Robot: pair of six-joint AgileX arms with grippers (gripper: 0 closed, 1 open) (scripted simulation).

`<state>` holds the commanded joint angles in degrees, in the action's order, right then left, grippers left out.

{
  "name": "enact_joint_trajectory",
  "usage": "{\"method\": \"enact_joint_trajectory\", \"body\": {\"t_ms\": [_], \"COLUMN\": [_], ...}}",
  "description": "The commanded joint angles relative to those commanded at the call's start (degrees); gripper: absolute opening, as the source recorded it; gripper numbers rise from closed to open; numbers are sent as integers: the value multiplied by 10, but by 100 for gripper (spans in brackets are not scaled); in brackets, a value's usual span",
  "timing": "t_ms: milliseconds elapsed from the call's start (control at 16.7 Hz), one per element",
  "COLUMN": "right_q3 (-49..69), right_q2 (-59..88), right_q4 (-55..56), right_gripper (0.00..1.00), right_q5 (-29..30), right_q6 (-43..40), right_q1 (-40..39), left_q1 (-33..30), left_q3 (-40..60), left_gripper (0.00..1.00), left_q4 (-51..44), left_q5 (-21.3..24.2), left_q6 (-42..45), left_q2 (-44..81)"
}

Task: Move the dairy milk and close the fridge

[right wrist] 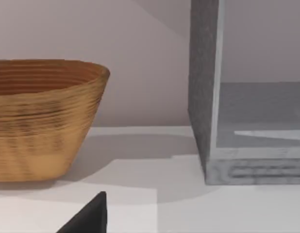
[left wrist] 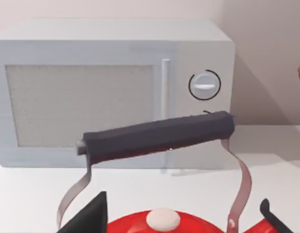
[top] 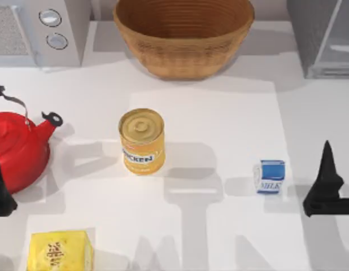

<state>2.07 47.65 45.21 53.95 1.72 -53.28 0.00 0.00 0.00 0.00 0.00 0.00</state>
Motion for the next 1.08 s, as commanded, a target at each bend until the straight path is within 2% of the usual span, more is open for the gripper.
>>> {"method": "enact_joint_trajectory", "body": {"t_ms": [240, 780, 1080], "right_q3": [24, 96, 124], "right_q2": [135, 620, 770], "right_q4": [106, 414, 524], "right_gripper": [100, 100, 100], "right_q5": [20, 57, 62], "right_q6": [17, 70, 91], "right_q1": [-17, -48, -49], "left_q1": [0, 0, 0], "left_q3": [0, 0, 0], "left_gripper": [100, 100, 100], "left_q4": [0, 0, 0], "left_q5": [0, 0, 0], "left_q6": [0, 0, 0], "left_q2": [0, 0, 0]}}
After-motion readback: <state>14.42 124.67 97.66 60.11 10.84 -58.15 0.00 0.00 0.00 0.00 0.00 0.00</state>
